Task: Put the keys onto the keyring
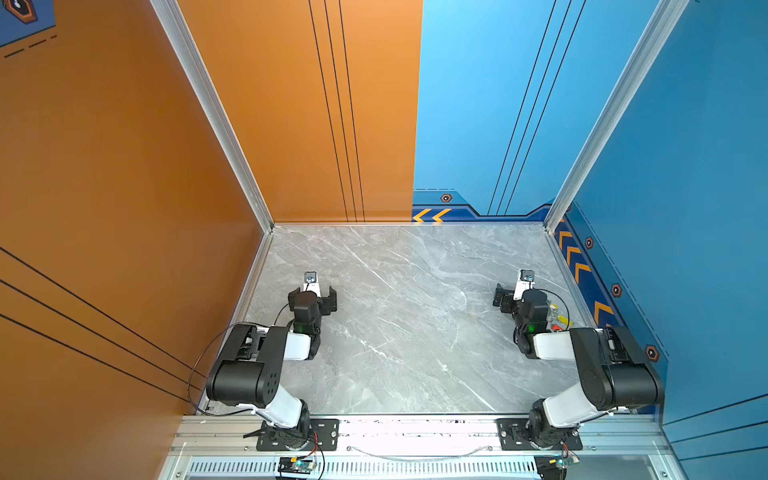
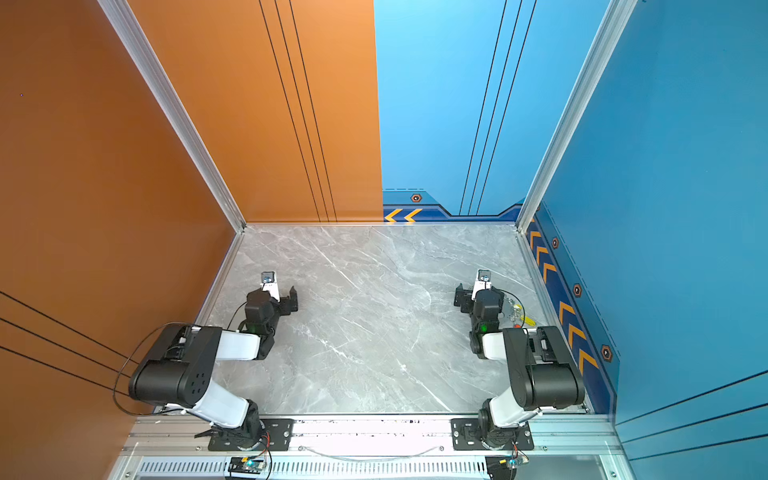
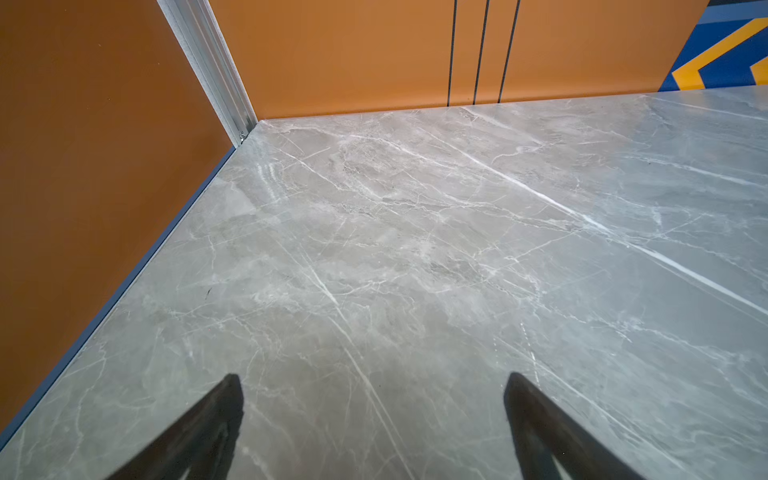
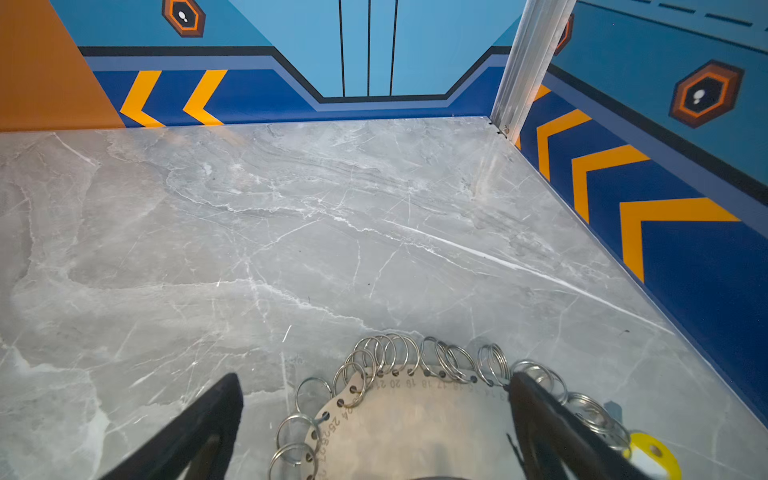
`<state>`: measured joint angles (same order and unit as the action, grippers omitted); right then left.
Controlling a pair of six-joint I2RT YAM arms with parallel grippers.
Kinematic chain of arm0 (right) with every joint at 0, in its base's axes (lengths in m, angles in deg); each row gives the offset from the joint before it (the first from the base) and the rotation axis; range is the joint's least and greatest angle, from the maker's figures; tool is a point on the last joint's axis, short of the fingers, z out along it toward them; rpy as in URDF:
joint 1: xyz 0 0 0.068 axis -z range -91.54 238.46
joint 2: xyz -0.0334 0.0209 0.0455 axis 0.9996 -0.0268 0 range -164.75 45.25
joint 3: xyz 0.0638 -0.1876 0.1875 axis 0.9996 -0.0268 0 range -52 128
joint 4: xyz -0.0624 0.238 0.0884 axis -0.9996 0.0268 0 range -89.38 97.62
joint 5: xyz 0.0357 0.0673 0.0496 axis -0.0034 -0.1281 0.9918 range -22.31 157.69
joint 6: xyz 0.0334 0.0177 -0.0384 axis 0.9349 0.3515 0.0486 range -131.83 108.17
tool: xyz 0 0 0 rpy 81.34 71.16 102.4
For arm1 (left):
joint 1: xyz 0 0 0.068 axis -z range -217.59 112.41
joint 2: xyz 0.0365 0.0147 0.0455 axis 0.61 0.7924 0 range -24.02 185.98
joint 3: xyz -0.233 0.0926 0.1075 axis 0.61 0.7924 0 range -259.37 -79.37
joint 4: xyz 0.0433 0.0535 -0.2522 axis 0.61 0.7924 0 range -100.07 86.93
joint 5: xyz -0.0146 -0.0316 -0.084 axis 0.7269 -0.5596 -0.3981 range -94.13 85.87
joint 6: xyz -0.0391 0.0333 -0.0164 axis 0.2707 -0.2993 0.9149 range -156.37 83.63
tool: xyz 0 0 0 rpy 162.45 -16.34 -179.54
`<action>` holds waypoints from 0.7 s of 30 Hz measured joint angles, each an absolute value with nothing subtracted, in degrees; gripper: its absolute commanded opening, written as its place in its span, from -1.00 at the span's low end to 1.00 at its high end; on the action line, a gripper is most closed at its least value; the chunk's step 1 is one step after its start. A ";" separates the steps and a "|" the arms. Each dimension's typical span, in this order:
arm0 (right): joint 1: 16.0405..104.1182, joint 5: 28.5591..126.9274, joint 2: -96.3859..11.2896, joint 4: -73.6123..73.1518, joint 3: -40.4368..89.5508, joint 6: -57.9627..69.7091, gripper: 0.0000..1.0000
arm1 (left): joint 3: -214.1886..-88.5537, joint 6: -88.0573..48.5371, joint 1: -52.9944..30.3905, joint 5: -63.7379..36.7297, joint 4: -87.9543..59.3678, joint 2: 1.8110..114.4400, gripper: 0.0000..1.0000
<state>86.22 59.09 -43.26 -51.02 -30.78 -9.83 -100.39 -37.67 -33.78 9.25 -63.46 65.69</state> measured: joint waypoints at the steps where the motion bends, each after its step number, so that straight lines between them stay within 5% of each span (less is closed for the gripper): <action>1: 86.20 59.09 -43.26 -51.02 -30.78 -9.83 1.00 | -100.39 -37.67 -33.78 9.25 -63.46 65.69 0.96; 21: 86.22 59.11 -43.26 -51.02 -30.78 -9.83 1.00 | -100.39 -37.38 -35.02 8.38 -63.46 65.69 0.96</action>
